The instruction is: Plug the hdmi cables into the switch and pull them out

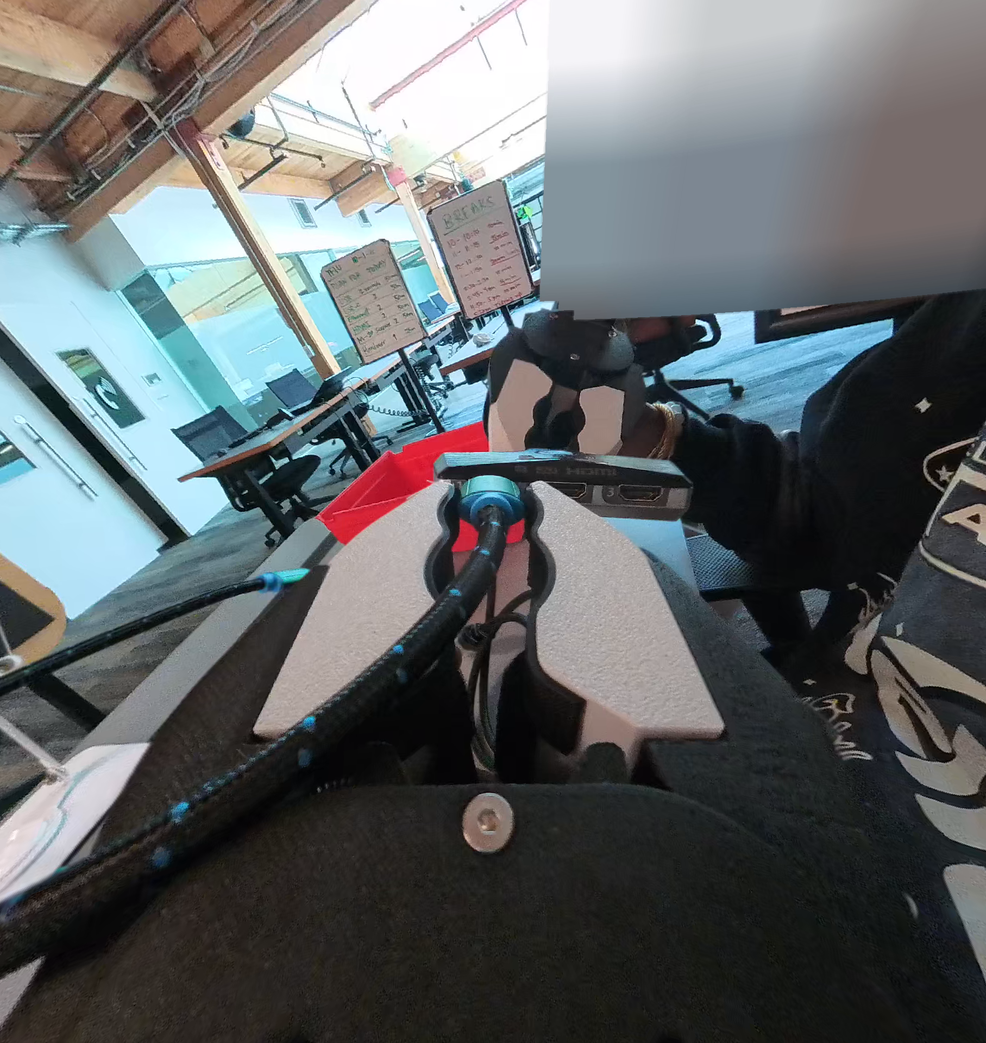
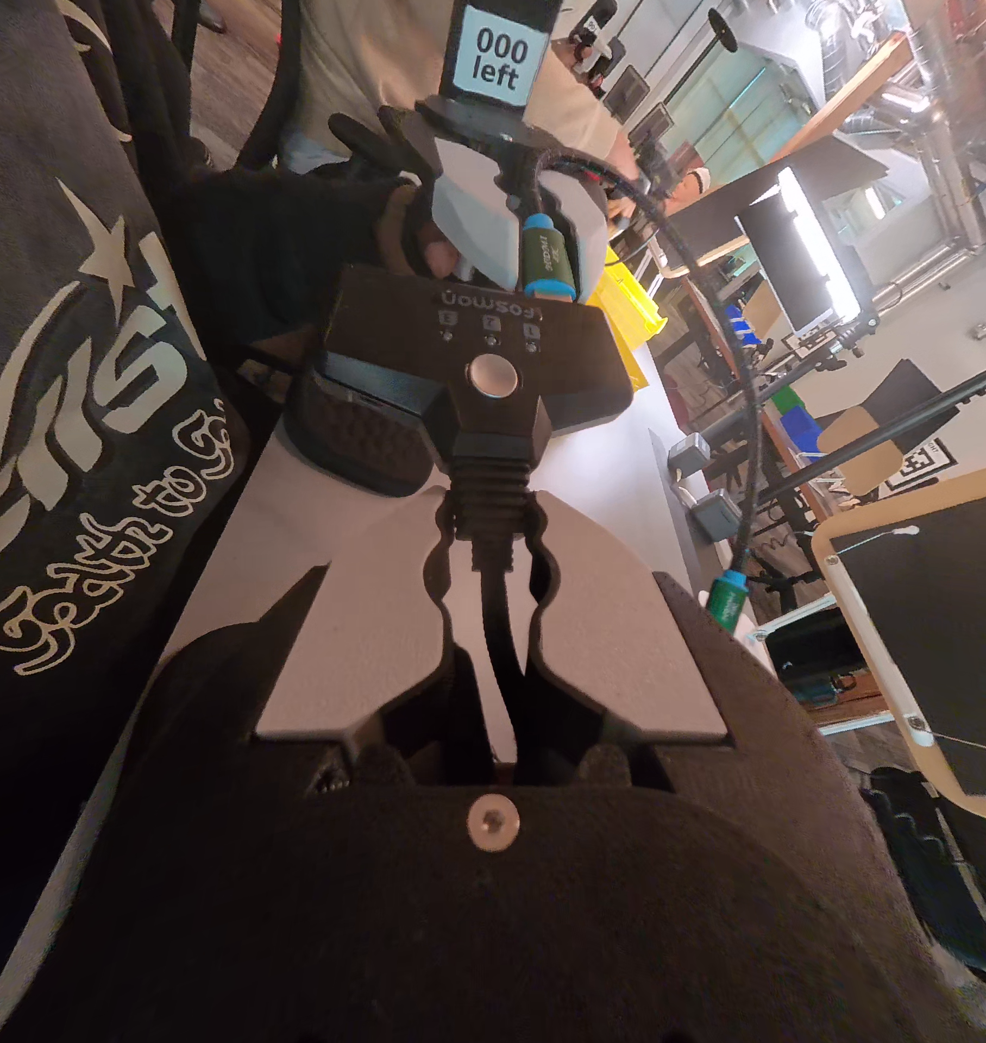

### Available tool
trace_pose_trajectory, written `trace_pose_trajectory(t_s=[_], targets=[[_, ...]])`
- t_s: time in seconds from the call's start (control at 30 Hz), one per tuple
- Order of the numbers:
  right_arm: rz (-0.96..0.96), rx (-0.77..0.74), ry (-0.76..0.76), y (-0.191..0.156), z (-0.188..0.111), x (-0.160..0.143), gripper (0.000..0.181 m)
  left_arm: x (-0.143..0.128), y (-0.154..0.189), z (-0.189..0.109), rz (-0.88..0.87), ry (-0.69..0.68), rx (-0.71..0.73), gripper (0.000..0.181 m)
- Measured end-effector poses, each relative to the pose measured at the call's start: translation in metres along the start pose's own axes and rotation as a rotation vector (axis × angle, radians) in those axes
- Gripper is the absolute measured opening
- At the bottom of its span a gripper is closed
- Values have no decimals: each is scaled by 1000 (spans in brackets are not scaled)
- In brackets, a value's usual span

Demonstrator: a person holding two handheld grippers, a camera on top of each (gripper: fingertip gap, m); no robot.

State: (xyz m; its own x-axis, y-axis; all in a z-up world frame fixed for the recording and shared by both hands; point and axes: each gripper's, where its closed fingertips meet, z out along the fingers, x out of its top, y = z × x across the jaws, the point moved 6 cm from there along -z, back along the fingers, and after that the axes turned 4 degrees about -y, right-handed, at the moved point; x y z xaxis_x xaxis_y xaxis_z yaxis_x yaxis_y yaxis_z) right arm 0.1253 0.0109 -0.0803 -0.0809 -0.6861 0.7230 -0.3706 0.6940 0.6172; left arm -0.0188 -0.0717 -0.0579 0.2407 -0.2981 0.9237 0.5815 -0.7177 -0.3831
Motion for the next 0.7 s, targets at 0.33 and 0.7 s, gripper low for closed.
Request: trace_pose_trajectory(t_s=[0.33,0.7], targets=[[-65,-43,46,0,-2,7,25,-3,-6,1,-140,26,-17,22],[-142,-151,64,4,-1,17,25,2,-12,3,-233,137,20,22]])
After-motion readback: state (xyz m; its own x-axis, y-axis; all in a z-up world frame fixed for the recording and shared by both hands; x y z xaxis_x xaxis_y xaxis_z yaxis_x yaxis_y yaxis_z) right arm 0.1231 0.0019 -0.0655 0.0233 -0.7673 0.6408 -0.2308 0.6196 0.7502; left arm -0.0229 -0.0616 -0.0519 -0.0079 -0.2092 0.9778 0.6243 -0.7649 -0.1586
